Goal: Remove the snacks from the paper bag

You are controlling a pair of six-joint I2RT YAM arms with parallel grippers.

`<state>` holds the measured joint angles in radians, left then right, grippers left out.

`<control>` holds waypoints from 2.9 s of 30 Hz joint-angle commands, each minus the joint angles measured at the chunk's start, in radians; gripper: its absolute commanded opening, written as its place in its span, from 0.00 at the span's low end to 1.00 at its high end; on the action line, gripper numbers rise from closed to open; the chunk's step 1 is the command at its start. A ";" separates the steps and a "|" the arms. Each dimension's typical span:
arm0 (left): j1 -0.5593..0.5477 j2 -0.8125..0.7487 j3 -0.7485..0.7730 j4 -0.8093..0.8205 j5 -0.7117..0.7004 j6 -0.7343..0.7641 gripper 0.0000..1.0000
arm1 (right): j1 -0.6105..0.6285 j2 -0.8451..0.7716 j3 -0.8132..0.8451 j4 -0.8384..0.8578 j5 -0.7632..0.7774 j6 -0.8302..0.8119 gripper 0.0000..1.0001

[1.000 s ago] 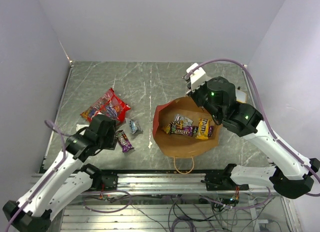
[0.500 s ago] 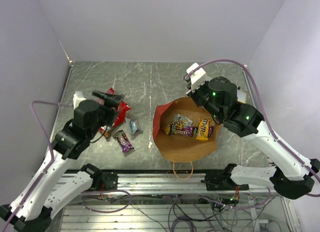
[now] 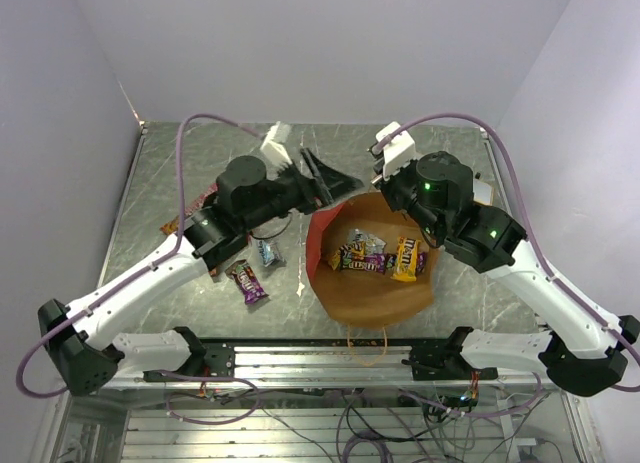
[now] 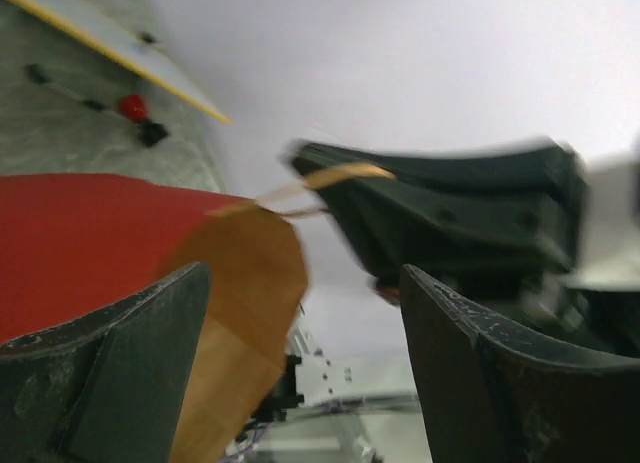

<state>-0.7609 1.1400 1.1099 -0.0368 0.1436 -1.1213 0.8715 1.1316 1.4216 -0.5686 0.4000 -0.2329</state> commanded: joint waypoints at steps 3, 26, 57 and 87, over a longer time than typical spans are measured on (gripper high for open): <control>-0.279 0.020 0.114 0.054 -0.174 0.333 0.88 | -0.002 -0.049 0.007 0.087 0.026 0.086 0.00; -0.671 0.338 0.148 -0.215 -0.514 1.337 0.79 | -0.002 -0.028 0.079 -0.035 0.036 0.120 0.00; -0.456 0.590 0.100 -0.149 -0.256 1.544 0.43 | -0.002 0.065 0.213 -0.177 0.026 0.089 0.00; -0.388 0.918 0.208 -0.006 -0.426 1.632 0.52 | -0.002 0.093 0.256 -0.206 0.032 0.066 0.00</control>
<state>-1.1584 2.0148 1.2667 -0.0727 -0.2440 0.5053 0.8715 1.2316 1.6287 -0.8150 0.4164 -0.1577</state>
